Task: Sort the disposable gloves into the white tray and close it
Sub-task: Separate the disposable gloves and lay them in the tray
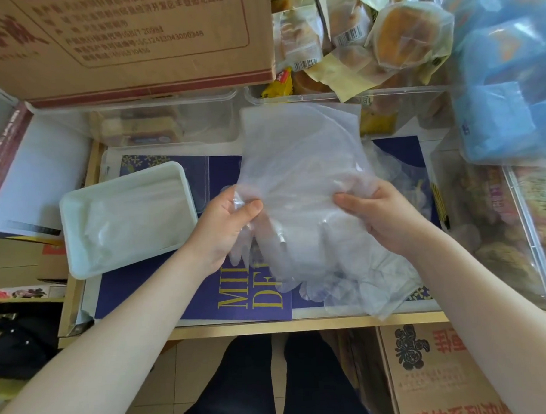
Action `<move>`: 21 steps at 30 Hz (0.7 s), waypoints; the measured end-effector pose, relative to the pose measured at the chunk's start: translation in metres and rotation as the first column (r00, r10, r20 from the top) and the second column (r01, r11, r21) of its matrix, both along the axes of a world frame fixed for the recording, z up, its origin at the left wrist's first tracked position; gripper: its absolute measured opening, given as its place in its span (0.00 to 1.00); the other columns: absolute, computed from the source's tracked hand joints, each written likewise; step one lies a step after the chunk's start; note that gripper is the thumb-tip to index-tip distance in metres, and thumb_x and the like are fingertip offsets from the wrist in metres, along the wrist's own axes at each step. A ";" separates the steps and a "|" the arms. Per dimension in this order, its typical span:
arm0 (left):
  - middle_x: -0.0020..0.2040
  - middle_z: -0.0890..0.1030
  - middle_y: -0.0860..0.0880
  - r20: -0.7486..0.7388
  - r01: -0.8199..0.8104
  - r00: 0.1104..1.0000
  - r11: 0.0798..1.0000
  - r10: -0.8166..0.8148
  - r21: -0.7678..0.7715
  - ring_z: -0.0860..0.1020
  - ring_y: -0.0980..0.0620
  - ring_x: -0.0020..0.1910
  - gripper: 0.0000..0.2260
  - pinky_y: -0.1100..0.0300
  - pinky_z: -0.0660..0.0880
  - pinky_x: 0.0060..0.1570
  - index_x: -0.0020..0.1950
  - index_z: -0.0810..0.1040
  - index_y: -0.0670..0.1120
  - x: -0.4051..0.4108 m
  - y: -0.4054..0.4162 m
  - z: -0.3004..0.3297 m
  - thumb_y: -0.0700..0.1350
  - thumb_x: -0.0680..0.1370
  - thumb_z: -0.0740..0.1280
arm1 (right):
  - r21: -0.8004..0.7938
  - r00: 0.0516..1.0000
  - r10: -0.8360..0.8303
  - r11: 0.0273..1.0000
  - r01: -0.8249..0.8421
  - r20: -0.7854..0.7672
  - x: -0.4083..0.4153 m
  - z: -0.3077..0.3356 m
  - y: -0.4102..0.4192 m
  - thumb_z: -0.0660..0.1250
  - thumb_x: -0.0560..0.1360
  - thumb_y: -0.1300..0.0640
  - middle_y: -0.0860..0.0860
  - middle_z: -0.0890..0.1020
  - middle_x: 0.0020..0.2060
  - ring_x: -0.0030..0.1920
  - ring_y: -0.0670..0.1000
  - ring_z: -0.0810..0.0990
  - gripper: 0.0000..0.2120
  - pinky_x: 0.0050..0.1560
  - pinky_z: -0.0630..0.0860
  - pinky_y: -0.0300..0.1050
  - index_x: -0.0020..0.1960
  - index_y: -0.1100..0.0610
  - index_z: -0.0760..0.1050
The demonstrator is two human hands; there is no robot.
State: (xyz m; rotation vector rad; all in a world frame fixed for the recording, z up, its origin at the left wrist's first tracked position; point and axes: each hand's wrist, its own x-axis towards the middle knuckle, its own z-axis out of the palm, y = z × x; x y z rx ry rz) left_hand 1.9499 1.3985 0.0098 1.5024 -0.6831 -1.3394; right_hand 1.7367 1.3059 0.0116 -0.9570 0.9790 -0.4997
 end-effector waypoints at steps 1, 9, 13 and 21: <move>0.39 0.82 0.55 -0.001 0.019 1.000 1.000 -0.019 -0.009 0.80 0.57 0.41 0.09 0.66 0.76 0.43 0.47 0.77 0.48 0.001 -0.001 0.002 0.35 0.78 0.61 | -0.008 1.000 -0.021 1.000 0.022 0.023 0.000 0.002 -0.001 0.63 0.75 0.67 0.51 0.84 0.41 0.43 0.48 0.83 0.07 0.43 0.79 0.39 0.52 0.63 0.77; 0.34 0.82 0.54 -0.088 0.263 0.955 0.947 -0.283 -0.186 0.79 0.56 0.33 0.14 0.65 0.73 0.32 0.34 0.85 0.50 0.022 -0.004 0.018 0.31 0.67 0.68 | -0.180 0.934 0.207 0.971 -0.159 0.292 -0.015 0.027 -0.015 0.77 0.59 0.60 0.46 0.81 0.31 0.31 0.46 0.81 0.06 0.31 0.76 0.35 0.29 0.51 0.82; 0.41 0.81 0.50 0.045 0.471 0.882 0.877 -0.469 -0.097 0.78 0.51 0.44 0.19 0.62 0.72 0.45 0.43 0.85 0.45 0.041 -0.008 0.019 0.37 0.65 0.55 | -0.294 0.919 0.386 0.890 -0.348 0.082 -0.027 0.023 -0.028 0.75 0.62 0.62 0.48 0.81 0.39 0.40 0.50 0.81 0.04 0.40 0.78 0.41 0.34 0.54 0.84; 0.34 0.77 0.52 0.766 0.344 0.629 0.930 -0.128 -0.127 0.74 0.51 0.35 0.10 0.66 0.68 0.38 0.33 0.75 0.49 0.029 -0.009 0.005 0.52 0.69 0.72 | -0.366 0.794 0.196 0.807 -0.464 -0.575 -0.012 0.009 -0.029 0.64 0.76 0.52 0.47 0.78 0.59 0.63 0.43 0.73 0.11 0.60 0.64 0.39 0.41 0.56 0.81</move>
